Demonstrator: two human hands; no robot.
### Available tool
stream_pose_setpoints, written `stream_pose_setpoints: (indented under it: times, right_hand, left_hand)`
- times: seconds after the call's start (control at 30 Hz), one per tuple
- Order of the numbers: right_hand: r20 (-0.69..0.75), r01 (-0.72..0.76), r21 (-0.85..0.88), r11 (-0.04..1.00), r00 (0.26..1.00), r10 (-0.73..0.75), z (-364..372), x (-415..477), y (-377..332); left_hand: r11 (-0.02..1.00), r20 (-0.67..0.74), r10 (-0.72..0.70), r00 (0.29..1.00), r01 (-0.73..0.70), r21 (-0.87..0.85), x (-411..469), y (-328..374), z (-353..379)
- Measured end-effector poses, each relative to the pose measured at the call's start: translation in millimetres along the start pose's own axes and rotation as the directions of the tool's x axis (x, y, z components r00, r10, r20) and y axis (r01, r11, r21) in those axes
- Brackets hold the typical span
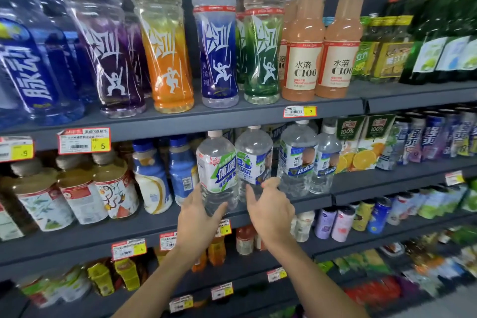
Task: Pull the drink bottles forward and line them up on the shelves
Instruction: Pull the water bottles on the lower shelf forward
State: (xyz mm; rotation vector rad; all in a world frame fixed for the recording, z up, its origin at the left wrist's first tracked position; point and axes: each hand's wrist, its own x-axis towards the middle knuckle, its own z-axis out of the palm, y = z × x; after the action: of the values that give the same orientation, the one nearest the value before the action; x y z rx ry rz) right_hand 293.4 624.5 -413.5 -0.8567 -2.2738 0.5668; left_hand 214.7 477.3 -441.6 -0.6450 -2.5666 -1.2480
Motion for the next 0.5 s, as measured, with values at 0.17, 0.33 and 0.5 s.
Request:
stream_pose_setpoints:
  times: [0.17,0.33,0.5]
  right_hand:
    - [-0.023,-0.006,0.065,0.998,1.0,0.008,-1,1,17]
    - [0.253,-0.076,0.127,0.989,0.967,0.042,-2,24,26]
    - [0.372,-0.105,0.23,0.967,0.928,0.013,-4,34,26]
  left_hand:
    - [1.0,0.021,-0.023,1.0,0.023,0.003,1,-5,2]
    - [0.997,0.018,-0.062,0.998,0.063,-0.036,-3,1,5]
    - [0.997,0.06,-0.059,0.996,0.063,-0.053,-2,5,5]
